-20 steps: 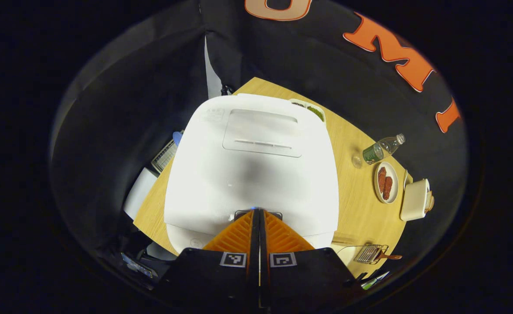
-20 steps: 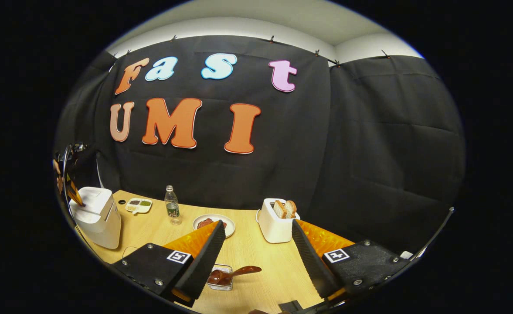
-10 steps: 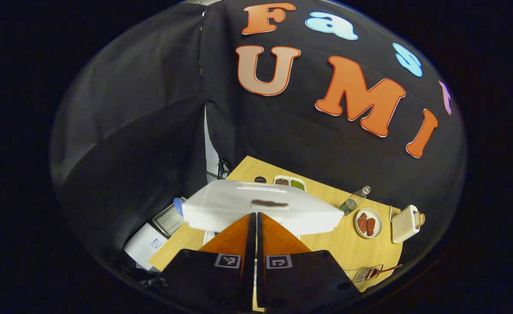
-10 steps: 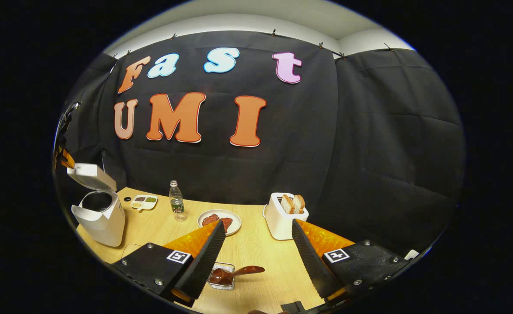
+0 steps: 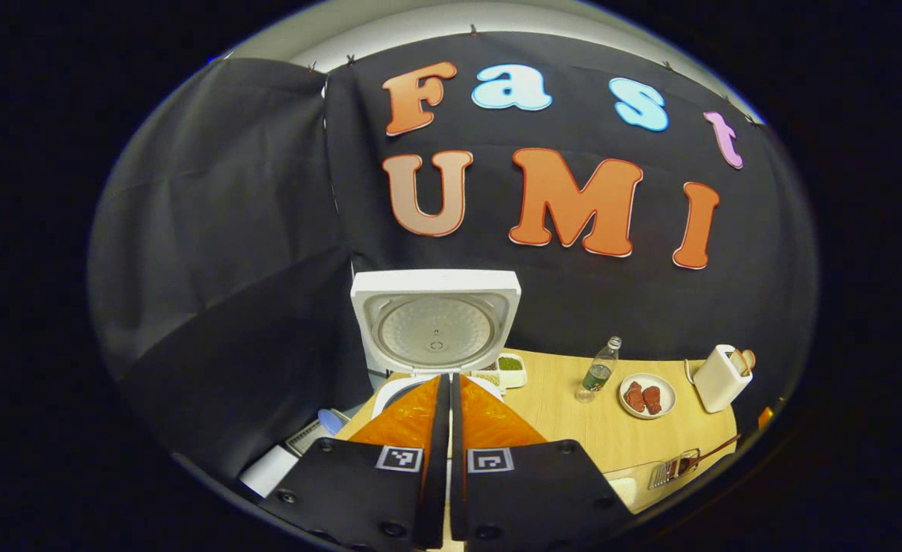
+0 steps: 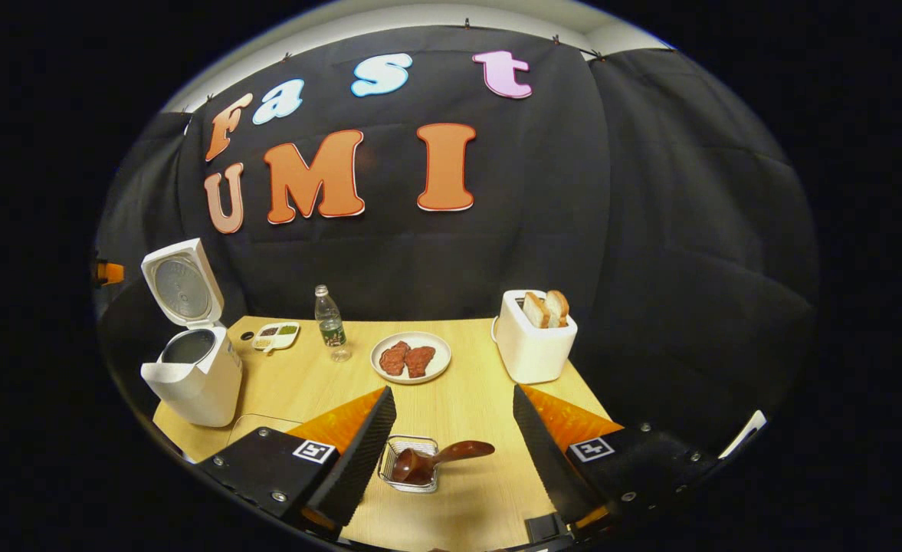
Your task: Close the left gripper, press the button to open the rice cooker; take a wooden spoon from the chopstick holder with the right hand, scoop a spoonful of rice and pour it into the rice cooker, then put the wooden spoon back into the chopstick holder.
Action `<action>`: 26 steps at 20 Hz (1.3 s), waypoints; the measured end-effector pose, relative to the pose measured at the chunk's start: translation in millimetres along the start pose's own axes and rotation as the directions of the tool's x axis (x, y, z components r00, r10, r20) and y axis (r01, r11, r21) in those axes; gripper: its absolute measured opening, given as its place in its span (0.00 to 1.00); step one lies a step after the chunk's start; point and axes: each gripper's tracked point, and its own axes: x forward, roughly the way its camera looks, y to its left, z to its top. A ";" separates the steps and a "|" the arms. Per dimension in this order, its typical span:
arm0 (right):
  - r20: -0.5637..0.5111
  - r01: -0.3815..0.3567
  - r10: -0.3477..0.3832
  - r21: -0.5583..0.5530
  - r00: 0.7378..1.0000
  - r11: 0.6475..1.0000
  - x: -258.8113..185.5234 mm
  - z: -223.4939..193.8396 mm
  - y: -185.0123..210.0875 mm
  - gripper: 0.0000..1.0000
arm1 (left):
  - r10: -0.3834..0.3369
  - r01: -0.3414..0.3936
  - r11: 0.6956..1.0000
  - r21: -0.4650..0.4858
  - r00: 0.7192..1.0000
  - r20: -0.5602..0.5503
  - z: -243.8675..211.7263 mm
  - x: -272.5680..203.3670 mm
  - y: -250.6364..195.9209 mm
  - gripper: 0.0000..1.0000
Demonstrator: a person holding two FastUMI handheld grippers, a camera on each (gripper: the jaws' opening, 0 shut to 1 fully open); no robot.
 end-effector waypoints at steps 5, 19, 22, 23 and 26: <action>-0.123 -0.030 0.044 0.115 0.991 0.993 20.2 -40.6 -6.9 0.95 | 0.008 -0.016 0.996 0.085 0.995 0.097 2.0 -46.5 -38.6 0.22; -0.240 -0.115 0.199 0.323 0.950 0.939 76.8 -111.2 9.4 0.77 | -0.004 0.003 1.000 0.009 0.990 0.144 -26.0 -133.4 -100.2 0.84; -0.261 -0.099 0.191 0.329 0.946 0.939 84.9 -119.6 15.6 0.60 | 0.001 -0.007 0.999 0.033 0.985 0.173 -24.3 -141.2 -98.9 0.90; -0.254 -0.081 0.175 0.343 0.951 0.936 86.8 -116.7 14.6 0.54 | -0.023 0.018 0.999 0.033 0.987 0.160 -30.6 -139.3 -103.8 0.90; -0.242 -0.026 0.133 0.400 0.961 0.916 89.6 -114.2 15.6 0.36 | -0.074 0.071 0.997 0.030 0.988 0.137 -34.9 -120.4 -103.4 0.87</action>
